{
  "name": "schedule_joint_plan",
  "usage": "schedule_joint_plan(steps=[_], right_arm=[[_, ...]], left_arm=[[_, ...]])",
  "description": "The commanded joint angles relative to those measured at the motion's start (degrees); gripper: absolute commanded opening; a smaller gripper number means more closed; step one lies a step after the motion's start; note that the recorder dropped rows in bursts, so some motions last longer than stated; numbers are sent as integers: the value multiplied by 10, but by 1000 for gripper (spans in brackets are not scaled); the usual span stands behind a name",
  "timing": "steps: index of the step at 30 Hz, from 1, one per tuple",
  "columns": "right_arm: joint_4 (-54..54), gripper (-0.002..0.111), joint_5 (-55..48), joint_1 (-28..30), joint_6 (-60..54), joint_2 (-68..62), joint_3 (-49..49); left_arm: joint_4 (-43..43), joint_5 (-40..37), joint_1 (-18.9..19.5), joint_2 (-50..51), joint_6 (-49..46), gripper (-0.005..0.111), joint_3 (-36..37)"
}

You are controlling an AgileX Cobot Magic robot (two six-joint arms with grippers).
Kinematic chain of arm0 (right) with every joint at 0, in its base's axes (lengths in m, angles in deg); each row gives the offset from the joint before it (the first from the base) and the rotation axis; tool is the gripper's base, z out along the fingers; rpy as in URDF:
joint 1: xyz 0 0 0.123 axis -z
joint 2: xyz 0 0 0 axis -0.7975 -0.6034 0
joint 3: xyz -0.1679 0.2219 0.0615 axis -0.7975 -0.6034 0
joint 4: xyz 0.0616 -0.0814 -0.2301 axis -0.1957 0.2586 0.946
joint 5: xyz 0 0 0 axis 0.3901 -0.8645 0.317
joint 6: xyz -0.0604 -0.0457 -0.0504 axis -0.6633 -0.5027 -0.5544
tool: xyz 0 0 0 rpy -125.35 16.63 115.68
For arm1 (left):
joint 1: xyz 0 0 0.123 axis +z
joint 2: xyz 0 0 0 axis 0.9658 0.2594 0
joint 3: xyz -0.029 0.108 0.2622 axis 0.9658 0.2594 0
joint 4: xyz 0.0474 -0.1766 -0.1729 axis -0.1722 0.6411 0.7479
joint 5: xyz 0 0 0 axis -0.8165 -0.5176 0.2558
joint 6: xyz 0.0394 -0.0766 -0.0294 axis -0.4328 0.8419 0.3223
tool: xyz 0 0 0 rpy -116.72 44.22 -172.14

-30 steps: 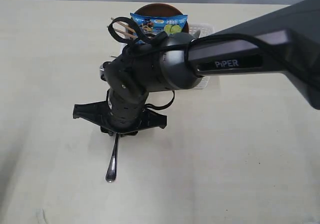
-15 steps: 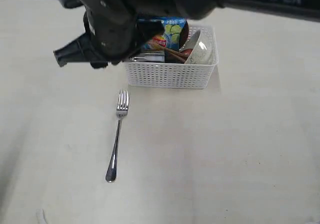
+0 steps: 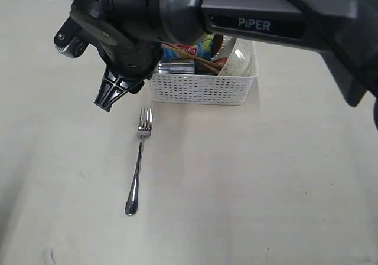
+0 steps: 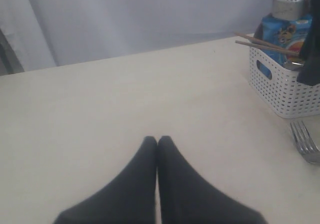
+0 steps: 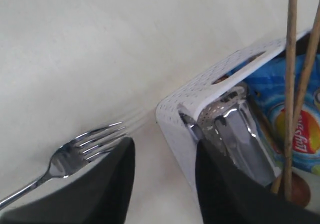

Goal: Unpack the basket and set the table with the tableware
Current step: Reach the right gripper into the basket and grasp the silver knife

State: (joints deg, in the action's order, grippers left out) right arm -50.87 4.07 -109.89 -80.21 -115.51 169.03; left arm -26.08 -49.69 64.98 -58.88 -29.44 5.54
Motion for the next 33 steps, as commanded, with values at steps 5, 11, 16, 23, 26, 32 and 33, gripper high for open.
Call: schedule_joint_plan(steps=[5,11,16,23,26,32,33], right_arm=[[35,38,30,1,6,-5,2],[42,38,28,1,6,-20,2],[61,17,13,1,6,-21,2],[91,0,-22,1,1,-20,2],[93,0,-24,1,2,-12,2],[98,0,-17,1,2,15,2],[98,0,-18,1,2,21,2]], left_arm=[[5,0,1,-2,0,0,2],[5,0,1,-2,0,0,2],[5,0,1,-2,0,0,2],[5,0,1,-2,0,0,2],[5,0,1,-2,0,0,2],[5,0,1,-2,0,0,2],[5,0,1,-2,0,0,2]])
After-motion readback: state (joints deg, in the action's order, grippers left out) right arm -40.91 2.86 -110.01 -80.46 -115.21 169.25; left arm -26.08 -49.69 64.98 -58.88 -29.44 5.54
